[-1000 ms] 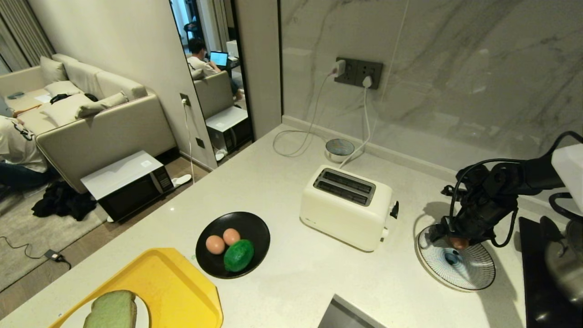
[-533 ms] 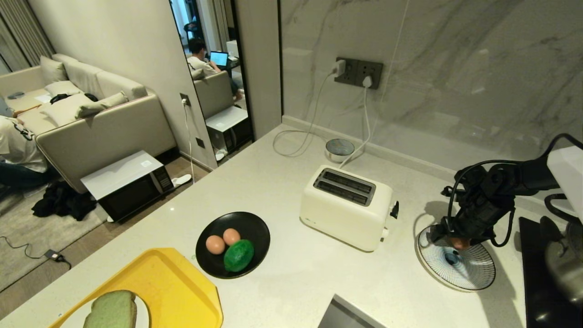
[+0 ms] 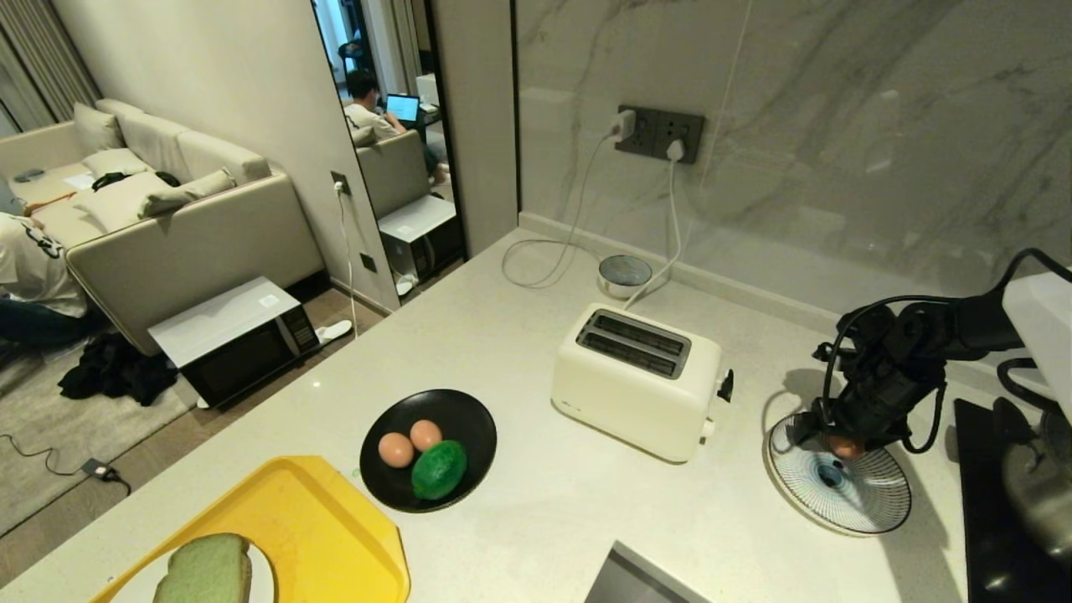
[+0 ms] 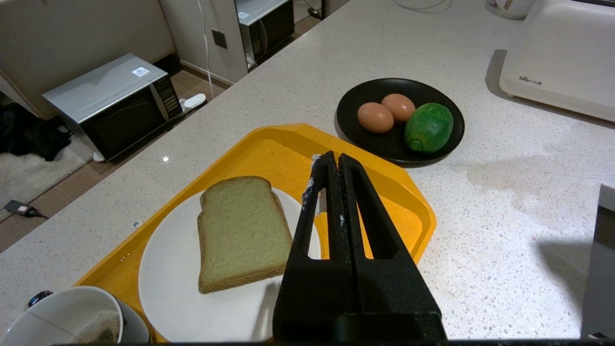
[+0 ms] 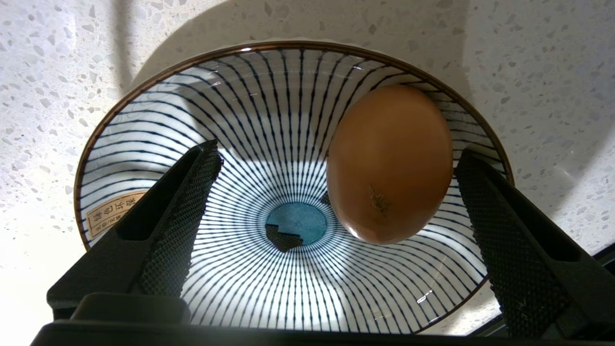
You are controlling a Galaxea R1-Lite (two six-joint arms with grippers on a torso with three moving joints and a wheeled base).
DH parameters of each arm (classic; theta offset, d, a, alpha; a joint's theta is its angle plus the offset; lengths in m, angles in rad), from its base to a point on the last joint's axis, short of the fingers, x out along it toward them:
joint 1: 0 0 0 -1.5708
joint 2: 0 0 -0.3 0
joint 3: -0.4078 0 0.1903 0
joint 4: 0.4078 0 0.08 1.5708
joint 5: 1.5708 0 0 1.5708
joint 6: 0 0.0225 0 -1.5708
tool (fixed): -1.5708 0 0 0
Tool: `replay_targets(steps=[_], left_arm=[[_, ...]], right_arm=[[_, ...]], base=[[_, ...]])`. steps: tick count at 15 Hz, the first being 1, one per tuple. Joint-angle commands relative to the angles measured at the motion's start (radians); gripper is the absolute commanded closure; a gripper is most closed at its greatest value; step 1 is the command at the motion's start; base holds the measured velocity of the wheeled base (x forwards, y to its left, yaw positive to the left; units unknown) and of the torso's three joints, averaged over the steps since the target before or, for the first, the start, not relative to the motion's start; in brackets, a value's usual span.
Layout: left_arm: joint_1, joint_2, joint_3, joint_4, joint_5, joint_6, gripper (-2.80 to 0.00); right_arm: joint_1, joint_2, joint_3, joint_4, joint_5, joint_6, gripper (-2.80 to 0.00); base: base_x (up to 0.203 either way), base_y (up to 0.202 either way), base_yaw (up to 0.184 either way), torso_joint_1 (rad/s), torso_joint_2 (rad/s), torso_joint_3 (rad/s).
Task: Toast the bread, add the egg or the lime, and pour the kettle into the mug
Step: Pick up the egg
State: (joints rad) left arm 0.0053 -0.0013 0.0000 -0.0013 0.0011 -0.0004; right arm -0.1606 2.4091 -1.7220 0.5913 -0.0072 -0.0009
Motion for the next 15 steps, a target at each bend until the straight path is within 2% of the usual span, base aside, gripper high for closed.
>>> replay_targets(steps=[1,15], left_arm=[[0.001,0.0,0.0,0.0,0.0,0.0,0.0],[0.001,0.0,0.0,0.0,0.0,-0.001,0.0]], right_arm=[[-0.002,0.009,-0.007,0.004,-0.001,-0.002,0.0],[-0.003,0.017,-0.007,0.002,-0.001,-0.007,0.0]], base=[[0.0,0.0,0.0,0.0,0.0,0.0],[0.0,0.0,0.0,0.0,0.0,0.0]])
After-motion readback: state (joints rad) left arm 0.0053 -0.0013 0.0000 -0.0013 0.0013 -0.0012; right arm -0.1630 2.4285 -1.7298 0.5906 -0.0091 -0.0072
